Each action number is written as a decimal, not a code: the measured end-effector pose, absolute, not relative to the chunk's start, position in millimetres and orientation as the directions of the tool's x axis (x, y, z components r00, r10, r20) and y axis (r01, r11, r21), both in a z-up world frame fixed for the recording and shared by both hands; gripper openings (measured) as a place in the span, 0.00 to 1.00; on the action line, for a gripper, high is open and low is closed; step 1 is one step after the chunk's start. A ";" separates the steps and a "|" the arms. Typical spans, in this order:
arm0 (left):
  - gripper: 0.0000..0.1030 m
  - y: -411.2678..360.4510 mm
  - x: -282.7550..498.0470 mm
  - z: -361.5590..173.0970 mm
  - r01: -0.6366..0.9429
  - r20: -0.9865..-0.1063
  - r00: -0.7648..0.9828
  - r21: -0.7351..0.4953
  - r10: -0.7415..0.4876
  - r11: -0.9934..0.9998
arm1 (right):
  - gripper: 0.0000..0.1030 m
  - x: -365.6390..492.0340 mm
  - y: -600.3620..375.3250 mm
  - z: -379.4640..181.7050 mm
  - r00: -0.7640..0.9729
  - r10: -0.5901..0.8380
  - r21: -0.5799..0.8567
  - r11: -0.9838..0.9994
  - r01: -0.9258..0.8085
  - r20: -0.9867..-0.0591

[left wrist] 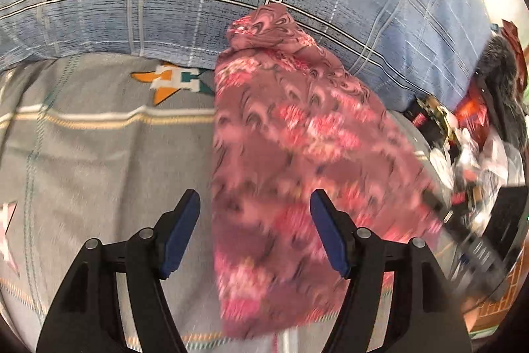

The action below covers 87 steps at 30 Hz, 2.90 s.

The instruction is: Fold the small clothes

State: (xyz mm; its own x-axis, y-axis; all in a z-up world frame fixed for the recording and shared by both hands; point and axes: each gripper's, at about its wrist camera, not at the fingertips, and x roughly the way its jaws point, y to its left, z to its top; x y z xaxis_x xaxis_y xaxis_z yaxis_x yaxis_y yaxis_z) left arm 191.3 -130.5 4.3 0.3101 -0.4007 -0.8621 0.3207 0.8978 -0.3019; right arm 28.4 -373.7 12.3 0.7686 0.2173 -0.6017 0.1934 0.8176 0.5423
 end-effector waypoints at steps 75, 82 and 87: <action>0.38 17.6 93.1 -15.4 0.195 -0.877 0.272 -0.353 -0.397 0.915 | 0.24 -9.4 -191.0 -28.8 0.644 0.321 0.495 0.863 0.103 -0.694; 0.40 21.0 105.2 17.0 0.246 -0.816 0.390 -0.354 -0.427 0.902 | 0.44 -3.1 -216.5 5.7 0.727 0.266 0.527 0.836 0.153 -0.633; 0.41 -13.3 159.7 12.9 0.246 -0.852 0.391 -0.267 -0.348 0.932 | 0.13 52.8 -213.2 -4.0 0.673 0.276 0.502 0.849 0.164 -0.686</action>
State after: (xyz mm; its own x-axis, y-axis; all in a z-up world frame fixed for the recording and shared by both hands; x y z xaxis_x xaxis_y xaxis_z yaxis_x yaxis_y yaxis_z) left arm 159.7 -13.3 12.9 0.3906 -0.3480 -0.8522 0.2463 0.9315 -0.2675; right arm 52.8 -213.2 -4.0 0.6727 0.2762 -0.6865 0.1636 0.8492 0.5020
